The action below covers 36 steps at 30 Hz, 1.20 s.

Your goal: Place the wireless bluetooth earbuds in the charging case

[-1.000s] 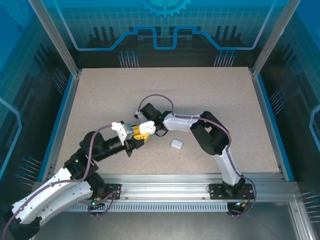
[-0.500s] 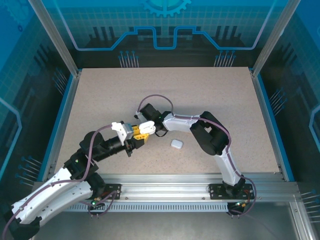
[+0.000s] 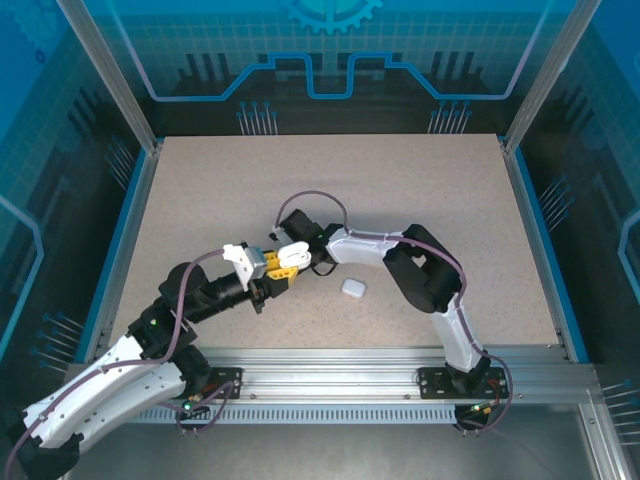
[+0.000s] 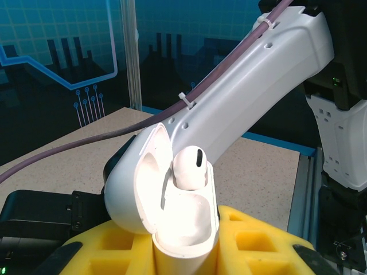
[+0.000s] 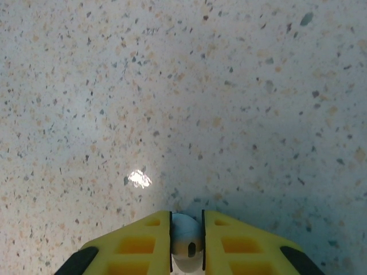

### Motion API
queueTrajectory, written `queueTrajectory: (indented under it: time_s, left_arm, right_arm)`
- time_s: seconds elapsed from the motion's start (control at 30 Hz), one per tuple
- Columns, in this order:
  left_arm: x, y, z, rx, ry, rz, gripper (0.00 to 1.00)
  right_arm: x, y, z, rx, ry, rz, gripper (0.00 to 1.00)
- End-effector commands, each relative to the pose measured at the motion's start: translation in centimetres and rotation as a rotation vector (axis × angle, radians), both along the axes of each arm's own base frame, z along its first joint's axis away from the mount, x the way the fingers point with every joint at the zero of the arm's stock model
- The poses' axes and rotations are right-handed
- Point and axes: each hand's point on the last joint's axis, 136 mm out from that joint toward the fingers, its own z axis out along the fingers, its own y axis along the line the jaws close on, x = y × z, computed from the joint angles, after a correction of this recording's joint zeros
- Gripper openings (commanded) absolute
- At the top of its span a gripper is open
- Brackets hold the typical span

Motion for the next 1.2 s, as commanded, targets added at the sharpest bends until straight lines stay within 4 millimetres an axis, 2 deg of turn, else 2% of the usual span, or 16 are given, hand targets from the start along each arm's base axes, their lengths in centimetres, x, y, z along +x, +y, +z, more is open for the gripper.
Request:
queueTrajectory:
  time_s: [0.0,0.33,0.77,1.17]
  left_arm:
    - [-0.5,0.1,1.4,-0.033,-0.011,-0.01,0.07]
    - [-0.4,0.2,1.4,-0.034,-0.014,-0.004,0.07]
    - [-0.4,0.3,1.6,-0.031,-0.015,-0.002,0.07]
    - [-0.5,0.3,1.8,-0.026,-0.017,-0.004,0.07]
  right_arm:
    - [-1.3,-0.8,1.1,-0.031,-0.009,0.027,0.17]
    - [-2.4,-2.8,0.6,-0.082,-0.015,0.043,0.26]
    - [-2.8,-2.9,0.0,-0.096,-0.005,0.069,0.27]
    - [-3.6,-3.5,-1.8,-0.18,-0.015,0.104,0.24]
